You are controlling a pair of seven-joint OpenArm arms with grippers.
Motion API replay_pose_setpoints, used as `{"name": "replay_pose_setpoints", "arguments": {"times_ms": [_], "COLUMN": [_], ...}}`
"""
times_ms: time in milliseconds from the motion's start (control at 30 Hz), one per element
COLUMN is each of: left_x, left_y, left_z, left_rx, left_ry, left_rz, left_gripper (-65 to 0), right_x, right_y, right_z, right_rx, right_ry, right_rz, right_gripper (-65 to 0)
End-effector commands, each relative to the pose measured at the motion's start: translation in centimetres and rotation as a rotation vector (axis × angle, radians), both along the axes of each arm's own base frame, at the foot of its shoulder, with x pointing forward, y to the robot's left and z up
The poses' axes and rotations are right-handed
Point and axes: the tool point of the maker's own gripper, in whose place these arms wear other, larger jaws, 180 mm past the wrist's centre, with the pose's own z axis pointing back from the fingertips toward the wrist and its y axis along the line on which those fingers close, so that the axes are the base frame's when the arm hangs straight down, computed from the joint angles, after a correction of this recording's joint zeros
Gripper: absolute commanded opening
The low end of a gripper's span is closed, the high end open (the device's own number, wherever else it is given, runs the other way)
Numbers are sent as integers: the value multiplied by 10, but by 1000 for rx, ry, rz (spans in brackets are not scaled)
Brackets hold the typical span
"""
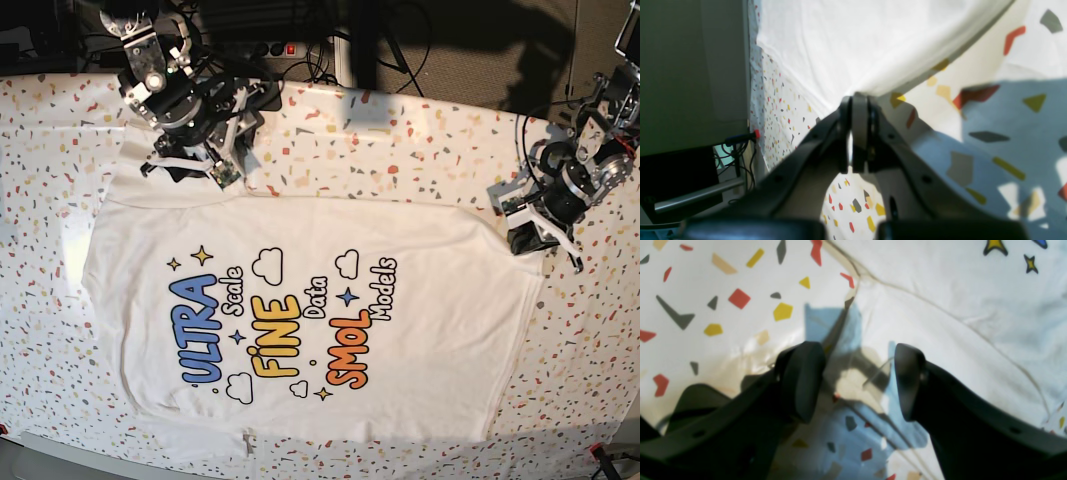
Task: Fold the T-shirt properly
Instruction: 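Adjust the right gripper's hold on the shoulder fabric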
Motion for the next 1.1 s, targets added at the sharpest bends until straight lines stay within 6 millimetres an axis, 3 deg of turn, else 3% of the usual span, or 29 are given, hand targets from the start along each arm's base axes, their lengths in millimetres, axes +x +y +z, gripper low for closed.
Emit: {"name": "replay_pose_setpoints", "arguments": {"times_ms": [0, 300, 600, 767, 900, 1067], "left_x": [12, 12, 12, 12, 12, 12], "left_y": [6, 7, 7, 7, 7, 7], "left_z": [17, 16, 16, 16, 16, 16], "left_rx": [2, 5, 6, 5, 5, 5], "left_ry": [-51, -50, -50, -50, -50, -50], "left_rz": [4, 9, 9, 9, 9, 9], "left_gripper": [-650, -650, -650, -650, -650, -650], "right_x": [-6, -15, -3, -2, 2, 6], "right_y": [-22, -60, -47, -46, -42, -37], "right_z": [-7, -4, 22, 22, 24, 27], "right_rx": [-108, -250, -225, -222, -203, -183], "right_ry": [42, 112, 39, 34, 8, -22], "right_rz": [-18, -41, -24, -22, -8, 7], "right_gripper": [-286, -286, -291, -388, -401, -596]}}
